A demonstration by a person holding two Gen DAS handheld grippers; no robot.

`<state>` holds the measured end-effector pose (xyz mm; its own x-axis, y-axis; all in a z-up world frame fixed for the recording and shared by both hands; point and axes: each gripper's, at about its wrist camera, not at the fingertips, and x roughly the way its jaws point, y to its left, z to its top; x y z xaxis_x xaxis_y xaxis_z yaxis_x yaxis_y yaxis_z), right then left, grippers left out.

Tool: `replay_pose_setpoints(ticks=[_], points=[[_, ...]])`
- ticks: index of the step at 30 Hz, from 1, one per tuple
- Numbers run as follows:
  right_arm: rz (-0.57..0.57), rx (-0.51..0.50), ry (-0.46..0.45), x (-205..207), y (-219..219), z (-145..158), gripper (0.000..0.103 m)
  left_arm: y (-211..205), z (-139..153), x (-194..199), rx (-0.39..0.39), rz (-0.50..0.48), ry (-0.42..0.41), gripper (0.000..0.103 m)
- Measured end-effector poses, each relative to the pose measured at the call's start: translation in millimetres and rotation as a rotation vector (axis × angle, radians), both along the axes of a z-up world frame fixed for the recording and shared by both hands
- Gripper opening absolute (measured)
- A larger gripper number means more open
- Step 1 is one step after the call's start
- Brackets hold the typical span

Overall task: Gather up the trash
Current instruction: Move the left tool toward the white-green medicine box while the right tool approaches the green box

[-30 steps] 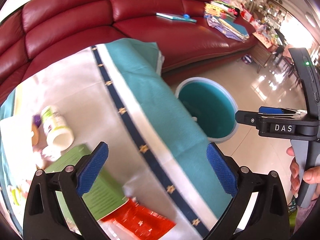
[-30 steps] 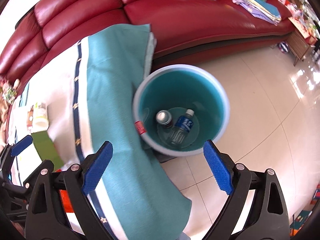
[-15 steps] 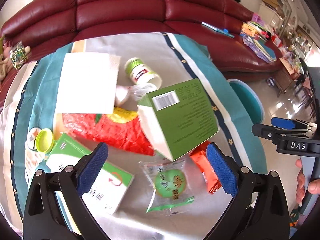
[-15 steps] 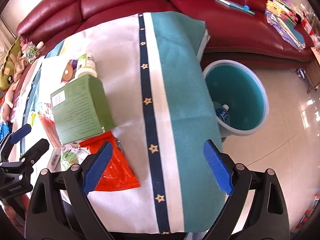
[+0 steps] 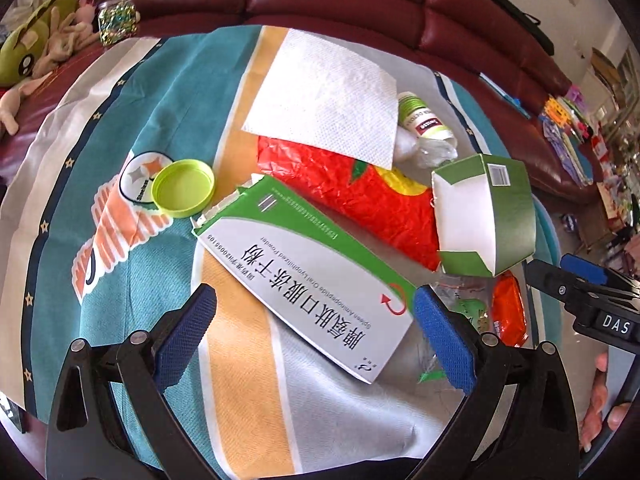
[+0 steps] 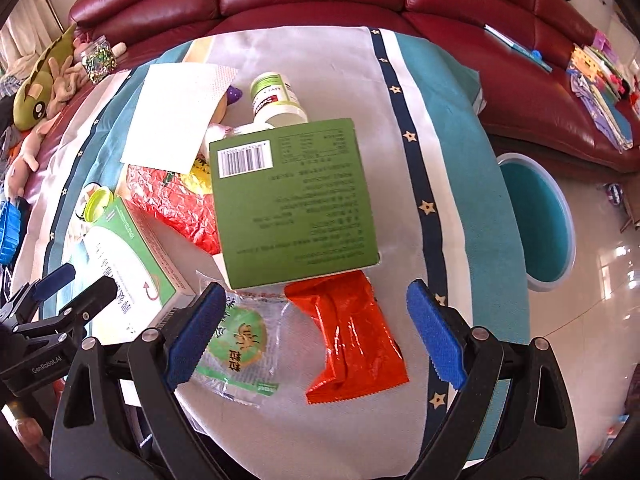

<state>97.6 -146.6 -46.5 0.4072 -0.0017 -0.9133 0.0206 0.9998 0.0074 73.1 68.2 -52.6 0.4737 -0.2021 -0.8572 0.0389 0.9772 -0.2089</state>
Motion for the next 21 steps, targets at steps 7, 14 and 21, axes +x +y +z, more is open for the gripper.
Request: replay_pose_setpoints(ticks=[7, 14, 21], points=[[-0.006, -0.114, 0.012, 18.4, 20.4, -18.8, 0.088, 11.8, -9.5, 2.1, -0.017, 0.029, 0.031, 0.099], [-0.021, -0.132, -0.009, 23.8, 11.5, -21.9, 0.092, 4.6, -19.2, 10.1, -0.046, 0.027, 0.074, 0.099], [-0.002, -0.106, 0.008, 29.7, 11.9, -23.2, 0.092, -16.6, -22.7, 22.7, -0.032, 0.015, 0.087, 0.099]])
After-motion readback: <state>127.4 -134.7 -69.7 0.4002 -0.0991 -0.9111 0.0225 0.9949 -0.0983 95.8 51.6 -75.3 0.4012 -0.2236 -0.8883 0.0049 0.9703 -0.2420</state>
